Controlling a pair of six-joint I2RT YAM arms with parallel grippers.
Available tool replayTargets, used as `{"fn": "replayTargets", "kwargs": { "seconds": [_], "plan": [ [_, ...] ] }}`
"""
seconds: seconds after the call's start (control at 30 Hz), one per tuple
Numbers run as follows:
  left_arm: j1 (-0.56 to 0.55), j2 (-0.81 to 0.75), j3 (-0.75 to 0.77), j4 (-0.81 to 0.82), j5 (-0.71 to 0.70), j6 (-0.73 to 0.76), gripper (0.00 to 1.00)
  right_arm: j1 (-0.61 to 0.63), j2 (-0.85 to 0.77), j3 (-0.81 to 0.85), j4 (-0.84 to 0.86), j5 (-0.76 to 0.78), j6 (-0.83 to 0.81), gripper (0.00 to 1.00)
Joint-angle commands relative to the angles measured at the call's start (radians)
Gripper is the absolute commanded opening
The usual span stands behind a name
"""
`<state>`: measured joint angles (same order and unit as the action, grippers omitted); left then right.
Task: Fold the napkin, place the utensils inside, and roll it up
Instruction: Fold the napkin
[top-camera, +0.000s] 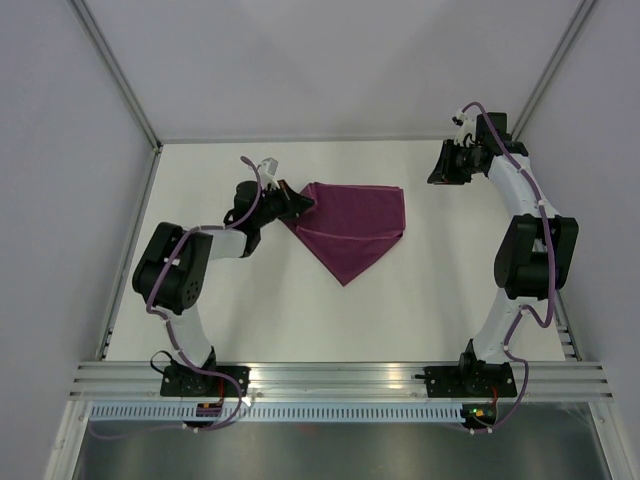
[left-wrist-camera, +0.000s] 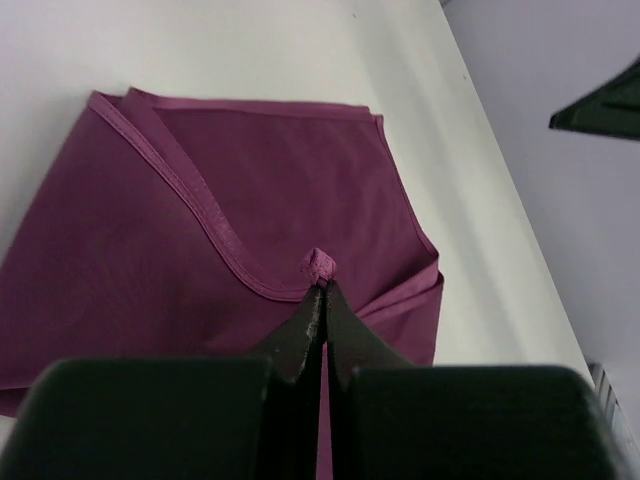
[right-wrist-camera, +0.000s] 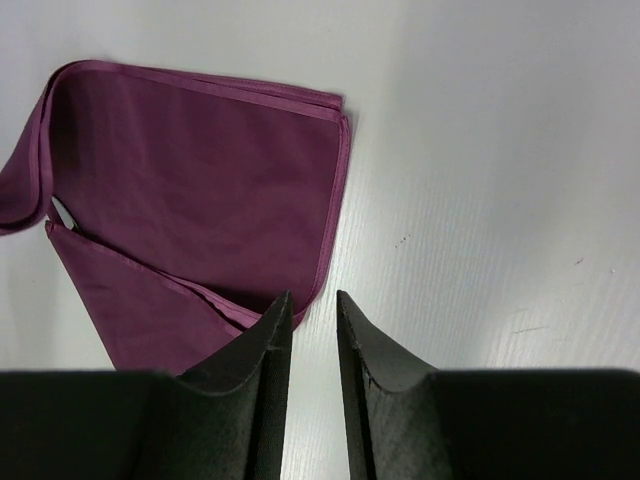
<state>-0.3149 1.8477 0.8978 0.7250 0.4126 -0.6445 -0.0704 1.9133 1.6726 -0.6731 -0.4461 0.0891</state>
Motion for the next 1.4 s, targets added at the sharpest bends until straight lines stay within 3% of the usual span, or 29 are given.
{"fn": "replayTargets", "kwargs": {
  "seconds": [0.0, 0.5, 1.37],
  "plan": [
    [-0.038, -0.054, -0.039, 0.117, 0.071, 0.062, 0.02, 0.009, 0.0, 0.029, -0.005, 0.01, 0.0, 0.3],
    [-0.185, -0.015, -0.099, 0.172, 0.084, 0.092, 0.02, 0.023, 0.0, 0.024, -0.003, 0.026, -0.006, 0.29],
    [-0.274, 0.007, -0.152, 0.146, 0.186, 0.167, 0.02, 0.021, -0.008, 0.006, 0.0, 0.029, -0.011, 0.29]
  ]
}}
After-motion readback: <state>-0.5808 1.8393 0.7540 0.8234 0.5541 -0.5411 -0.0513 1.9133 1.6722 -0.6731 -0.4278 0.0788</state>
